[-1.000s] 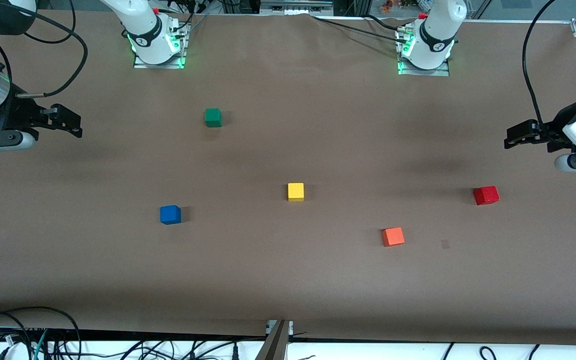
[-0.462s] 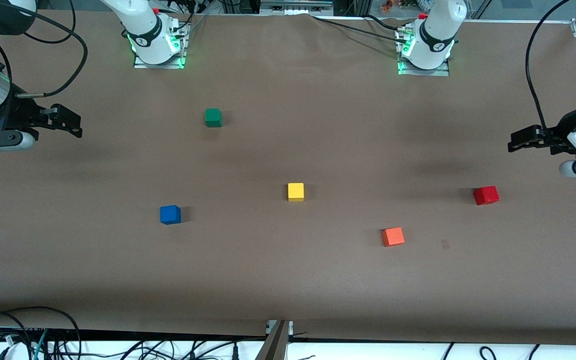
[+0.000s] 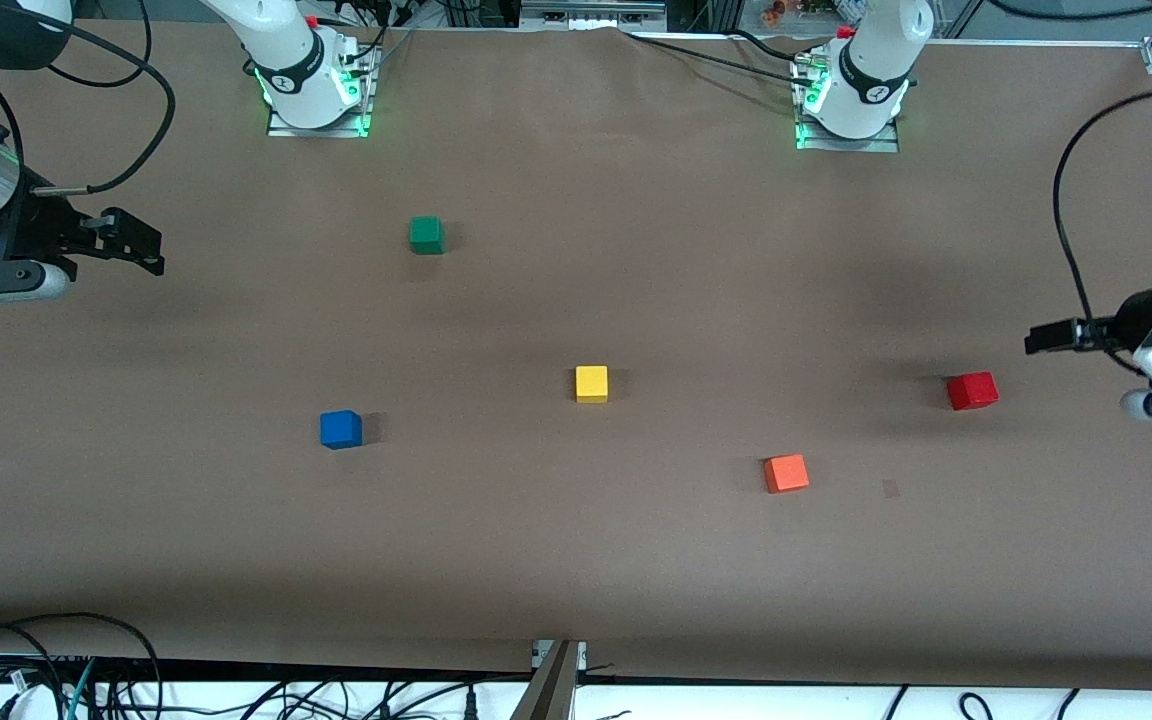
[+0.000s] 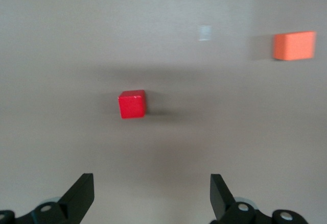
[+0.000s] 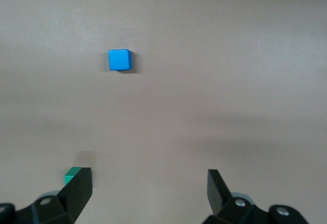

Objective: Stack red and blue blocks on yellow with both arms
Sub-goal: 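Move the left gripper toward the red cube, then lower the left gripper and grasp the red cube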

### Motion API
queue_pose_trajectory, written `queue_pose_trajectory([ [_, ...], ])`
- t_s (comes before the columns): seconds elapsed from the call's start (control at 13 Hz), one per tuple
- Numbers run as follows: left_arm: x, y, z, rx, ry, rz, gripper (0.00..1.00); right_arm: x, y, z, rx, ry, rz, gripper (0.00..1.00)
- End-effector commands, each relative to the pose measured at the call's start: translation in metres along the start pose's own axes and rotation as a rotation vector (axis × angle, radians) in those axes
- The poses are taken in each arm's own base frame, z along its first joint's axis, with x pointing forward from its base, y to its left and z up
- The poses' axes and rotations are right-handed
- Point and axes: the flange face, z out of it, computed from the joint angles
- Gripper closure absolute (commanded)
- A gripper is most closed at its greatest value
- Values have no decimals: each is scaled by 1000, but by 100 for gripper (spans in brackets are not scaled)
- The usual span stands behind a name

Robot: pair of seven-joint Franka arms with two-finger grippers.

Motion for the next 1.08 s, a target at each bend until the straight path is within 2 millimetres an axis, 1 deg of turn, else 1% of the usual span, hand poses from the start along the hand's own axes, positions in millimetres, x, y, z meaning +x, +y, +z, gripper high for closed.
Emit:
queue_pose_trajectory([
  [0.0, 29, -8, 52, 37, -3, 19, 0, -3, 1, -6, -12, 8, 9, 0],
  [0.08, 33, -17, 71, 49, 15, 21, 0, -3, 1, -5, -11, 5, 9, 0],
  [0.15, 36, -23, 96, 49, 36, 28, 0, -3, 1, -5, -11, 4, 9, 0],
  [0.23, 37, -32, 116, 49, 64, 33, 0, -3, 1, -5, -11, 4, 9, 0],
  [0.31, 36, -43, 133, 46, 84, 37, 0, -3, 1, -5, -11, 4, 9, 0],
  [0.38, 34, -49, 151, 47, 104, 40, 0, -3, 1, -5, -11, 3, 9, 0],
  [0.54, 28, -58, 179, 46, 133, 33, 0, -3, 1, -5, -11, 3, 9, 0],
  [0.62, 26, -60, 189, 43, 143, 28, 0, -3, 1, -5, -12, 4, 9, 0],
  [0.92, 16, -56, 224, 38, 196, 26, 0, -3, 1, -5, -12, 4, 7, 0],
  [1.0, 13, -55, 229, 37, 204, 25, 0, -3, 1, -6, -12, 6, 7, 0],
])
